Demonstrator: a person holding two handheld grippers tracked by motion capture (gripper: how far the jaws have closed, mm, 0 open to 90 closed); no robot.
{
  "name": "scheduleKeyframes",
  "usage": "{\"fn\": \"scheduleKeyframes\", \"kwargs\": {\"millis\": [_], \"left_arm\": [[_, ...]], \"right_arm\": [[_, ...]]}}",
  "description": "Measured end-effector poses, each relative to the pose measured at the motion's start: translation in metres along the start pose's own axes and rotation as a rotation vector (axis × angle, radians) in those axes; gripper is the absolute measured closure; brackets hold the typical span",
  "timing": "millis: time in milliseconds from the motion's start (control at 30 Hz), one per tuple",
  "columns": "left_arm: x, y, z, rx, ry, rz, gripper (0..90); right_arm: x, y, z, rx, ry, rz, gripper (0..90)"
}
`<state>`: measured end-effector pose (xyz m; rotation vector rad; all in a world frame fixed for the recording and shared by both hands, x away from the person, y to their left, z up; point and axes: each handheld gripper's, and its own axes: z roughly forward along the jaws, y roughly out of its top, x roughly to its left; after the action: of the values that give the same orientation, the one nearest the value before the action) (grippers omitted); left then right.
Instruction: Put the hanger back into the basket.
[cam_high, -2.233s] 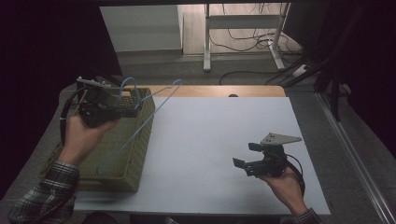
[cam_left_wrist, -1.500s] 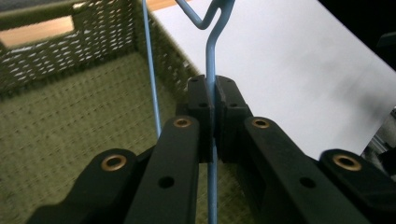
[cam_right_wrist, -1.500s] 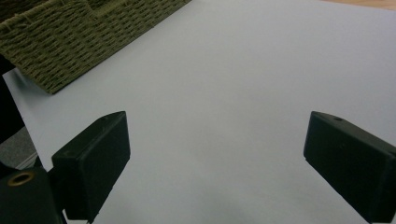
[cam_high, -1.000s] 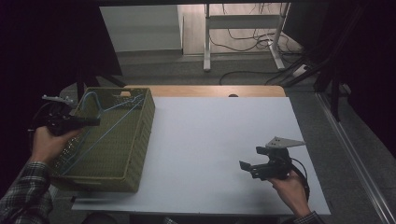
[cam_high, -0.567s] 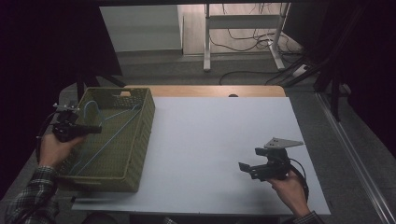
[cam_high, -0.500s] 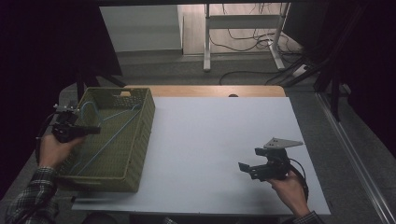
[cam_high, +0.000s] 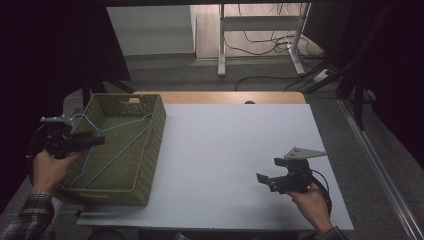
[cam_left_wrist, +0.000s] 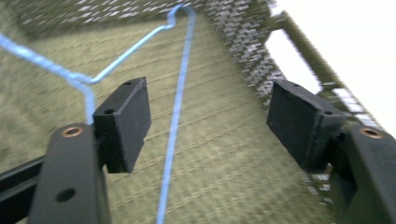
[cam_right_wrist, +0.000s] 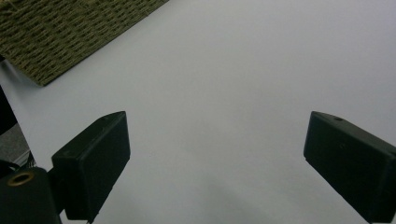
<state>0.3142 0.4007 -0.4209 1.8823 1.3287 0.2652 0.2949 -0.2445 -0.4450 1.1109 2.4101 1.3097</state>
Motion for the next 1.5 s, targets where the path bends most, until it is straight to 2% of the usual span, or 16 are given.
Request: {"fn": "scheduleKeyframes", "kwargs": {"millis": [33, 67, 200, 233, 333, 367, 400, 433, 467, 567, 667, 700, 867, 1033, 1233, 1500], "left_arm": [[-0.011, 0.0, -0.002, -0.019, -0.026, 0.029, 25.6], [-0.011, 0.0, -0.002, -0.019, -0.026, 0.029, 24.9], [-0.039, -0.002, -0.004, -0.048, -0.06, 0.082, 20.3], [-0.052, -0.004, -0.003, -0.061, -0.082, 0.097, 17.3], [-0.062, -0.006, -0.001, -0.067, -0.097, 0.109, 13.7], [-0.074, -0.01, 0.001, -0.079, -0.113, 0.123, 13.2], [-0.074, -0.01, 0.001, -0.079, -0.113, 0.123, 13.0], [-0.084, -0.013, 0.003, -0.088, -0.136, 0.137, 11.4], [-0.084, -0.013, 0.003, -0.088, -0.136, 0.137, 9.9], [-0.102, -0.022, 0.007, -0.12, -0.173, 0.135, 8.6], [-0.11, -0.028, 0.009, -0.141, -0.185, 0.135, 7.9], [-0.118, -0.034, 0.012, -0.139, -0.181, 0.153, 7.4], [-0.13, -0.043, 0.02, -0.115, -0.154, 0.191, 5.0], [-0.145, -0.056, 0.03, -0.084, -0.13, 0.256, 4.1], [-0.151, -0.065, 0.037, -0.067, -0.125, 0.271, 3.0], [-0.152, -0.067, 0.043, -0.065, -0.114, 0.28, 1.2]], "right_arm": [[0.0, 0.0, -0.001, 0.001, 0.001, 0.001, 6.3], [0.0, 0.0, -0.001, 0.001, 0.001, 0.001, 6.3], [0.001, 0.0, -0.003, 0.004, 0.008, 0.001, 3.6], [0.002, -0.001, -0.004, 0.01, 0.006, -0.002, 2.8], [0.002, -0.002, -0.005, 0.014, 0.003, -0.011, 1.7], [0.003, -0.003, -0.006, 0.018, -0.001, -0.017, 0.8], [0.003, -0.003, -0.006, 0.018, -0.001, -0.017, 0.8], [0.003, -0.004, -0.007, 0.024, -0.004, -0.02, 0.0], [0.003, -0.004, -0.007, 0.024, -0.004, -0.02, 0.0], [0.002, -0.008, -0.01, 0.031, -0.011, -0.022, 0.0], [0.001, -0.01, -0.011, 0.03, -0.013, -0.018, 0.0], [-0.001, -0.012, -0.014, 0.024, -0.017, -0.012, 0.0], [-0.003, -0.017, -0.016, 0.017, -0.027, -0.002, 0.0], [-0.006, -0.023, -0.018, 0.022, -0.039, 0.002, 0.0], [-0.005, -0.026, -0.014, 0.041, -0.051, -0.011, 0.0], [-0.003, -0.028, -0.008, 0.064, -0.058, -0.038, 0.0]]}}
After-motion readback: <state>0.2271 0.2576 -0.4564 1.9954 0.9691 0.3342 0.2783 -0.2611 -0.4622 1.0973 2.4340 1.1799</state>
